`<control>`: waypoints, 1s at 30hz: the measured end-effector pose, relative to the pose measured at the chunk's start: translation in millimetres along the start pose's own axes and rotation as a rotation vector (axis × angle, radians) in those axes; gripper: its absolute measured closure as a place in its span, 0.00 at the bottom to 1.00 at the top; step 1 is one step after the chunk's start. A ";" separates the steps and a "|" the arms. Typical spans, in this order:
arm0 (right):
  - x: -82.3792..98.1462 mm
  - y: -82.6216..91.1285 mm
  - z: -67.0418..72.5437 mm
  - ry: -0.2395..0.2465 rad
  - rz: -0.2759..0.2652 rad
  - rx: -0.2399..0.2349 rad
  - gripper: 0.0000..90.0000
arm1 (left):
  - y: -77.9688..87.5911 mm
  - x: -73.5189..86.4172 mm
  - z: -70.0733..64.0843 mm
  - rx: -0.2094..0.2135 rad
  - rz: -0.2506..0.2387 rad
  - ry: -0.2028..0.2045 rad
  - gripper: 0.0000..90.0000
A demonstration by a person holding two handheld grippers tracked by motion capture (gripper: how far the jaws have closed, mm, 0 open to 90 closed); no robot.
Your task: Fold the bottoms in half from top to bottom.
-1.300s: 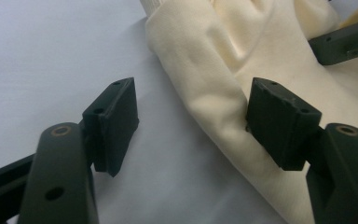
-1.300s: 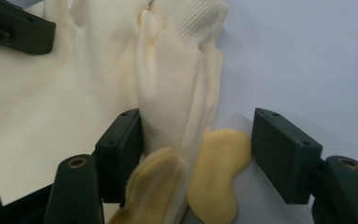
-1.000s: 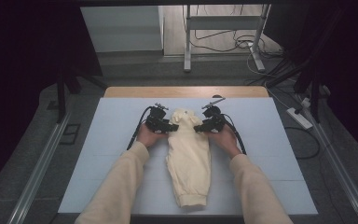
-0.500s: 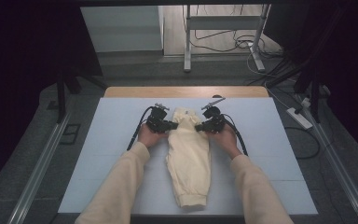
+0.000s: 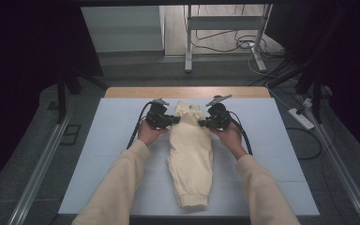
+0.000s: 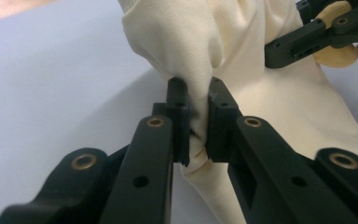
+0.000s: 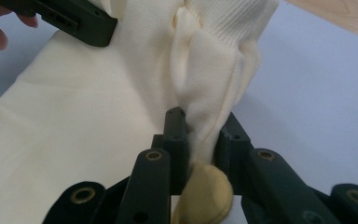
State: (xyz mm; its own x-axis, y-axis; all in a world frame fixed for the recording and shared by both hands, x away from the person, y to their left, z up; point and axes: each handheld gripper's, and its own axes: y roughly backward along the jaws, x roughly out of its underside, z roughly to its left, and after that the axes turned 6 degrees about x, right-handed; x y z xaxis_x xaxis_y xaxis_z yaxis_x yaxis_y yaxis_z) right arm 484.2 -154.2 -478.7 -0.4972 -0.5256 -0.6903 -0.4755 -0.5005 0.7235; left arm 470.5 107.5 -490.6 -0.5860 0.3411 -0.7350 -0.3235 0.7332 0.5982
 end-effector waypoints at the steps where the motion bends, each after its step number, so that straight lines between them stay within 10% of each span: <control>1: -0.4 1.5 -0.1 0.000 -0.005 0.001 0.85 | 0.6 -0.9 -0.7 0.002 -0.004 0.000 0.91; 30: -18.7 32.4 1.5 0.035 -0.095 0.062 0.85 | 22.2 -27.2 -10.9 -0.001 -0.061 -0.063 0.92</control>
State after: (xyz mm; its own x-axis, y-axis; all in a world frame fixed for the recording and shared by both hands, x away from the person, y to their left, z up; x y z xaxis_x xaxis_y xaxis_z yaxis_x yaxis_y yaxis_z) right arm 477.0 -159.6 -442.4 -0.4222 -0.5023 -0.7547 -0.5637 -0.5065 0.6525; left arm 471.1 108.1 -453.8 -0.5170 0.3323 -0.7889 -0.3577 0.7534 0.5518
